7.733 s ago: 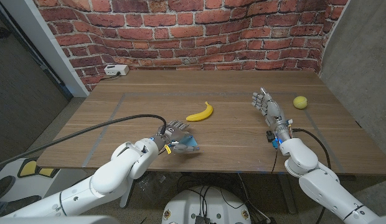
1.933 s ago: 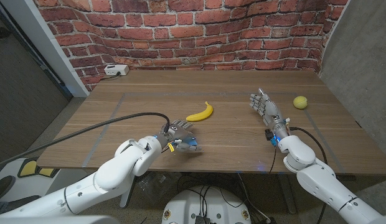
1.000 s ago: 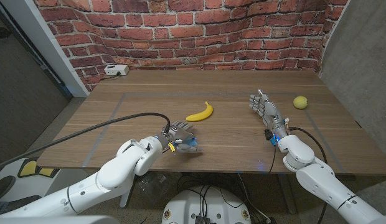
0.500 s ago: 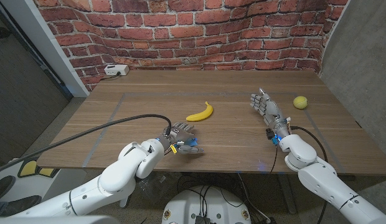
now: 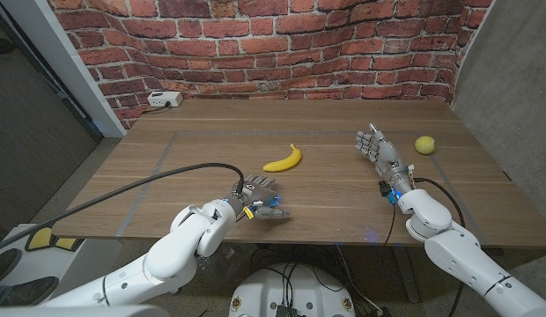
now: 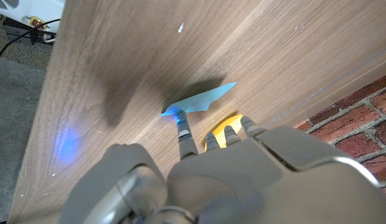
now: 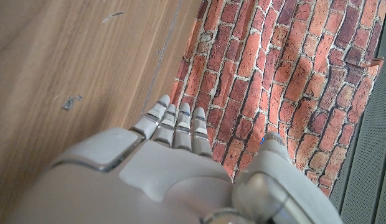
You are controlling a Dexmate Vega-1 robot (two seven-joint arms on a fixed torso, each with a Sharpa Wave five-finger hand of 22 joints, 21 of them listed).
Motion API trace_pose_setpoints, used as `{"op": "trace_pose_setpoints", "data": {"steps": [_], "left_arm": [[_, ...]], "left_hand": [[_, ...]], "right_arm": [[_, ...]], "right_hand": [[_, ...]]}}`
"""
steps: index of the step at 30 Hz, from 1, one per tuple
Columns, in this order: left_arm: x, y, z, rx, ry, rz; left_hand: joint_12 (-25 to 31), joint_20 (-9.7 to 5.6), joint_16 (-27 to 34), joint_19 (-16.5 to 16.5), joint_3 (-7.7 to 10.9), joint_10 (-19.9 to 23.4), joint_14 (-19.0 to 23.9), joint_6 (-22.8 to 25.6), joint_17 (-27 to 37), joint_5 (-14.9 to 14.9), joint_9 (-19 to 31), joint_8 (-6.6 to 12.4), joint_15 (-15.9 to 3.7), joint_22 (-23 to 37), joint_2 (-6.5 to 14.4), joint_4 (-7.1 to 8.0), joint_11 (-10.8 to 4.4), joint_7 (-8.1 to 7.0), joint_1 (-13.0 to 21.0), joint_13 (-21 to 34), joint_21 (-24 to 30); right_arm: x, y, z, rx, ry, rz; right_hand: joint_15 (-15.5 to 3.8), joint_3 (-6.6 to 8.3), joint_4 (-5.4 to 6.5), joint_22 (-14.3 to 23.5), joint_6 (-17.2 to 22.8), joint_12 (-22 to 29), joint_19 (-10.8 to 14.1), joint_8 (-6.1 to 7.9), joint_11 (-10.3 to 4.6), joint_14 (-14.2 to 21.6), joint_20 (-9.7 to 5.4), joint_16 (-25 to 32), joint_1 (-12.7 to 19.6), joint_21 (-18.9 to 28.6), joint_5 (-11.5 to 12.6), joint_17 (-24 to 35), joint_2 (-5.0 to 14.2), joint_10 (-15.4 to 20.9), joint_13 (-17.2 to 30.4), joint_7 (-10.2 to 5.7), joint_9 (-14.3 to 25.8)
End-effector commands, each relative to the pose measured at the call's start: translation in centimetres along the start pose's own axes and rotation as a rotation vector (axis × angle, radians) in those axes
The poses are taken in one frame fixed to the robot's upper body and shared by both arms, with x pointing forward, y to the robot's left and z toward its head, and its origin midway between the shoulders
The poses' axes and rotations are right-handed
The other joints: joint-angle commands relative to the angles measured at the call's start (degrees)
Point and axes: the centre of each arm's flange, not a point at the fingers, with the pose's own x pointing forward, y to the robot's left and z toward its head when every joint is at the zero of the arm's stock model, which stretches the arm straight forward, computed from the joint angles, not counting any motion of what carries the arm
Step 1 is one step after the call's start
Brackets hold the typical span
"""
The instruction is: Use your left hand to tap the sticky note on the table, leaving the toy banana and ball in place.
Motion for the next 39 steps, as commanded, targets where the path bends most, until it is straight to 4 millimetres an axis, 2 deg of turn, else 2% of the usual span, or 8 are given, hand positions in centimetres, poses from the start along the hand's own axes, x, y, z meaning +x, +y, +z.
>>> {"op": "trace_pose_setpoints", "data": {"steps": [1,19,39], "left_arm": [[-0.3,0.5,1.1,-0.001,0.008,-0.003],[-1.5,1.1,0.9,0.017,0.057,-0.040],[-1.0,1.0,1.4,0.000,0.022,-0.044]], "left_hand": [[0.29,0.45,-0.08,-8.27,-0.17,-8.29,-10.77,0.76,0.01,0.23,0.15,0.11,-0.40,0.06,0.15,-0.36,-0.29,-0.07,0.31,0.08,0.27],[0.32,0.56,-0.06,-7.97,-0.18,-7.85,-10.29,1.73,0.01,0.26,0.14,0.20,-0.51,0.07,0.29,-0.35,-0.49,-0.05,0.72,0.07,0.34],[0.32,0.53,-0.14,-7.81,-0.19,-7.49,-10.06,2.68,0.02,0.29,0.13,0.25,-0.58,0.08,0.49,-0.28,-0.41,-0.04,1.06,0.07,0.35]], "right_arm": [[0.1,-0.8,0.0,0.006,-0.003,0.009],[-0.7,-1.4,-0.3,0.023,-0.010,-0.004],[-0.7,-1.3,-0.8,0.034,-0.012,-0.008]], "right_hand": [[0.18,0.13,-0.16,0.16,0.27,-0.05,0.52,-0.05,0.27,0.07,0.19,0.02,-0.34,-0.11,0.36,0.15,0.13,0.07,0.33,0.09,0.11],[0.18,0.09,-0.14,0.17,0.30,-0.02,0.55,-0.04,0.34,0.06,0.20,0.02,-0.43,-0.20,0.37,0.16,0.19,0.14,0.33,0.14,0.11],[0.17,0.05,-0.16,0.17,0.33,-0.01,0.61,-0.03,0.33,0.06,0.18,0.02,-0.49,-0.28,0.37,0.17,0.20,0.16,0.33,0.09,0.11]]}}
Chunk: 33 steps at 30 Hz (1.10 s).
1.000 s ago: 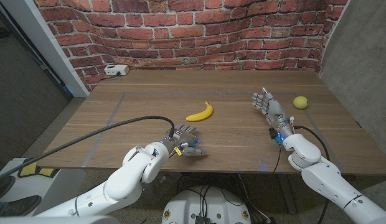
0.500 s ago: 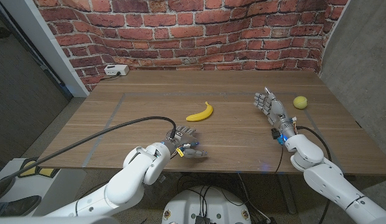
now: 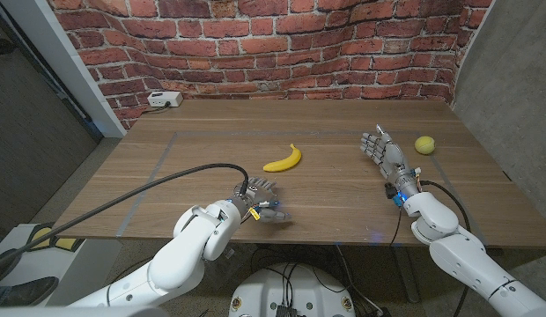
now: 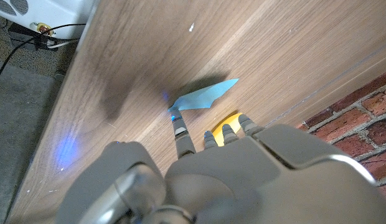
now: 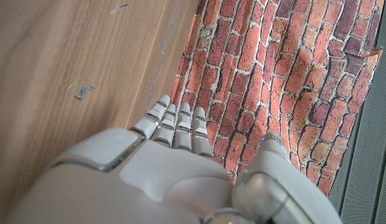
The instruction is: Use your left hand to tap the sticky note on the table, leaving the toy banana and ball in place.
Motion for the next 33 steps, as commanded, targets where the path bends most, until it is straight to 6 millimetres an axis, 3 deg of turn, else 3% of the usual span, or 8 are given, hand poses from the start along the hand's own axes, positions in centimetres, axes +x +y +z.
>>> {"op": "trace_pose_setpoints", "data": {"steps": [1,33], "left_arm": [[0.3,-0.2,0.4,-0.006,-0.019,-0.004],[0.4,-1.1,1.1,-0.013,0.026,-0.044]], "left_hand": [[0.29,0.42,-0.17,-7.96,-0.19,-7.55,-9.81,0.59,0.03,0.29,-0.01,0.28,-0.26,0.08,-0.20,-0.28,-0.41,-0.03,0.37,0.07,0.34],[0.14,0.47,-0.30,-7.93,-0.17,-7.29,-9.67,1.30,0.05,0.29,-0.01,0.06,-0.31,0.09,0.05,-0.17,-0.54,0.03,0.98,0.07,0.28]], "right_arm": [[-0.1,0.1,-0.2,0.004,-0.001,0.001],[-0.8,-1.3,0.0,0.007,-0.001,-0.015]], "right_hand": [[0.17,0.04,-0.16,0.17,0.32,-0.02,0.62,-0.04,0.31,0.06,0.19,0.02,-0.27,0.04,0.37,0.17,-0.03,0.15,0.33,0.06,0.11],[0.21,0.00,-0.22,0.18,0.38,-0.01,0.73,-0.02,0.32,0.09,0.16,0.02,-0.29,-0.06,0.38,0.16,0.00,0.16,0.33,0.06,0.12]]}}
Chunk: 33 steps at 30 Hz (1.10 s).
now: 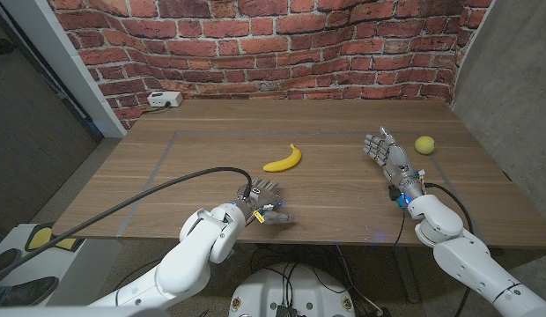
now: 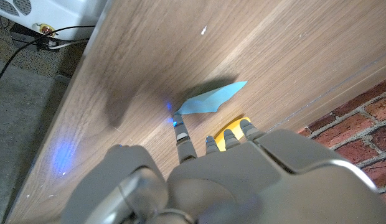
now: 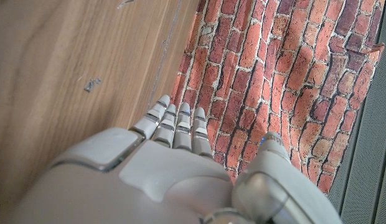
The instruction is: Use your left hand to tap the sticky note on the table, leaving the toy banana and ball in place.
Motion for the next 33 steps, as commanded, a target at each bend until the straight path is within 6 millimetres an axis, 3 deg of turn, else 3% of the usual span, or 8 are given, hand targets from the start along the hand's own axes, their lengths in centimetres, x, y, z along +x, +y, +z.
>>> {"op": "trace_pose_setpoints", "data": {"steps": [1,18,28,33], "left_arm": [[-0.1,-0.1,0.0,-0.003,0.020,-0.015],[-0.3,4.0,-1.9,0.059,0.066,0.069],[-0.3,4.8,-2.8,0.066,0.082,0.098],[-1.2,5.3,-3.8,0.059,0.112,0.185]], "left_hand": [[0.13,0.50,0.02,-7.97,-0.17,-7.28,-9.67,0.91,0.05,0.29,0.13,0.13,-0.29,0.09,-0.32,-0.16,-0.56,0.15,0.16,0.07,0.26],[0.19,0.61,0.17,-7.52,-0.21,-6.76,-9.05,1.46,0.04,0.28,0.12,0.08,-0.37,0.09,-0.29,-0.11,-0.60,0.08,0.45,0.06,0.39],[0.29,0.58,0.26,-7.11,-0.21,-6.28,-8.66,1.51,0.03,0.28,0.12,-0.04,-0.44,0.09,-0.26,-0.09,-0.74,0.02,0.62,0.05,0.52],[0.34,0.74,0.67,-5.43,-0.21,-5.52,-6.92,-2.16,0.00,0.28,0.12,-1.55,-0.39,0.06,-0.24,-0.08,-0.70,0.01,1.13,0.04,1.08]], "right_arm": [[0.0,-0.3,0.1,0.005,-0.005,-0.005],[1.1,-0.6,0.9,0.011,-0.027,-0.017],[1.1,-0.3,1.3,0.003,-0.047,-0.023],[1.5,0.9,1.2,-0.003,-0.063,-0.021]], "right_hand": [[0.22,0.00,-0.23,0.18,0.37,-0.01,0.32,-0.02,0.33,0.11,-0.26,0.03,-0.29,-0.07,0.38,0.16,0.00,0.16,0.33,0.08,0.12],[0.24,-0.02,-0.26,0.18,0.44,0.00,0.27,0.01,0.29,0.19,-0.19,0.04,-0.30,-0.17,0.38,0.15,0.02,0.20,0.33,0.01,0.12],[0.16,-0.03,-0.28,0.18,0.53,0.02,0.32,0.04,0.25,0.17,-0.23,0.03,-0.29,-0.19,0.38,0.15,0.04,0.26,0.33,-0.07,0.12],[0.19,-0.04,-0.29,0.18,0.54,0.10,0.33,0.04,0.23,0.21,-0.22,0.04,-0.31,-0.20,0.37,0.15,0.05,0.46,0.33,-0.13,0.12]]}}
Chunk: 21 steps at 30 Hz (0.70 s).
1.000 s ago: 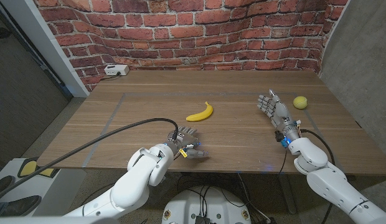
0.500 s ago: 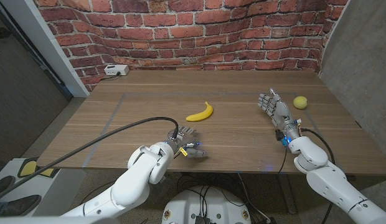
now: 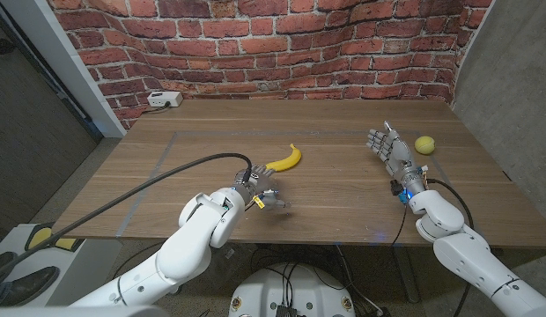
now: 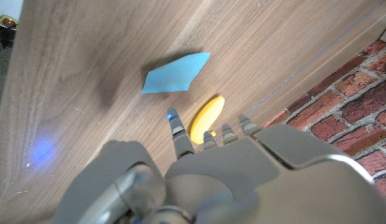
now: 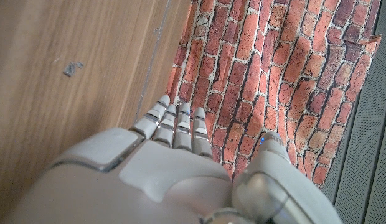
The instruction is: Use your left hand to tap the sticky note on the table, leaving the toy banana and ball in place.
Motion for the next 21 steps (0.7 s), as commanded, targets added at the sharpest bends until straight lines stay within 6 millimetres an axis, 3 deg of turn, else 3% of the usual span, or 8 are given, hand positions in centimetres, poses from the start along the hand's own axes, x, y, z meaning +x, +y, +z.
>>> {"op": "trace_pose_setpoints", "data": {"steps": [1,4,7,9,13,18,21], "left_arm": [[-0.9,1.5,-2.2,-0.011,0.063,0.127],[-1.0,2.3,-3.2,-0.043,0.097,0.184],[-1.2,3.3,-3.9,-0.078,0.125,0.264],[-1.2,3.6,-4.3,-0.128,0.139,0.321],[-0.6,3.8,-4.8,-0.242,0.164,0.406],[0.1,3.7,-5.0,-0.328,0.201,0.511],[0.8,3.8,-5.9,-0.452,0.196,0.560]], "left_hand": [[0.30,0.81,0.67,-5.14,-0.21,-5.30,-6.61,-4.46,-0.02,0.30,0.00,-1.43,-0.28,0.02,0.26,-0.13,-0.10,0.08,0.91,0.03,0.92],[0.41,1.05,0.74,-4.18,-0.24,-4.56,-5.89,-6.33,-0.05,0.31,0.05,-1.58,-0.14,-0.01,0.25,-0.13,0.37,0.05,1.18,0.02,1.21],[0.54,1.31,0.97,-3.35,-0.33,-3.48,-4.57,-9.64,-0.08,0.32,0.11,-1.84,-0.09,-0.06,0.19,-0.08,0.75,1.12,1.44,0.01,1.41],[1.13,1.66,1.48,-1.42,-0.46,-1.02,-2.23,-8.88,-0.13,0.30,0.14,-0.86,-0.50,-0.14,0.08,-0.06,-0.21,1.17,1.71,-0.06,1.98],[1.90,1.78,1.88,1.55,-0.61,2.67,0.68,-9.42,-0.27,0.28,0.13,-0.74,-0.76,-0.28,-0.02,-0.09,-1.42,1.47,2.20,-0.17,2.80],[2.56,1.66,2.25,3.47,-0.75,6.33,3.60,-12.06,-0.39,0.22,0.16,-1.17,-1.26,-0.45,-0.09,-0.12,-1.63,3.60,2.67,-0.26,3.10],[2.92,1.68,2.56,4.73,-0.89,8.52,5.60,-12.31,-0.44,0.14,0.19,-0.83,-1.83,-0.57,-0.14,-0.06,-1.56,4.12,2.82,-0.31,3.24]], "right_arm": [[0.7,1.7,0.0,0.004,-0.036,-0.003],[1.1,2.3,-0.4,0.021,-0.031,0.001],[1.6,2.7,-0.5,0.018,-0.033,0.006],[1.9,2.8,-0.5,0.023,-0.041,0.008],[2.5,3.1,-0.2,0.021,-0.051,0.016],[2.8,3.3,0.4,0.005,-0.064,0.032],[2.8,3.3,1.2,-0.018,-0.070,0.047]], "right_hand": [[0.18,-0.04,-0.29,0.18,0.56,0.11,0.34,0.04,0.23,0.23,-0.21,0.05,-0.31,-0.21,0.37,0.15,0.04,0.49,0.33,-0.15,0.12],[0.18,-0.05,-0.29,0.18,0.57,0.13,0.32,0.04,0.17,0.22,-0.19,0.04,-0.32,-0.22,0.37,0.15,0.04,0.52,0.33,-0.17,0.12],[0.20,-0.06,-0.30,0.19,0.61,0.12,0.34,0.06,0.17,0.20,-0.20,0.03,-0.32,-0.23,0.37,0.15,0.03,0.52,0.34,-0.18,0.12],[0.23,-0.06,-0.30,0.19,0.63,0.12,0.34,0.06,0.22,0.21,-0.20,0.04,-0.32,-0.23,0.37,0.15,0.03,0.52,0.34,-0.20,0.12],[0.17,-0.09,-0.27,0.19,3.56,0.11,0.33,1.15,0.19,0.24,-0.22,0.04,-0.43,-0.32,0.37,0.15,0.13,0.51,0.35,-1.33,0.26],[0.18,-0.09,-0.29,0.19,3.63,0.18,0.34,1.12,0.17,0.24,-0.20,0.03,-0.41,-0.34,0.37,0.14,0.15,0.66,0.36,-1.45,0.31],[0.18,-0.10,-0.33,0.19,2.90,0.26,0.36,0.78,0.01,0.52,-0.18,0.13,-0.39,-0.36,0.37,0.13,0.14,0.86,0.36,-1.39,0.33]]}}
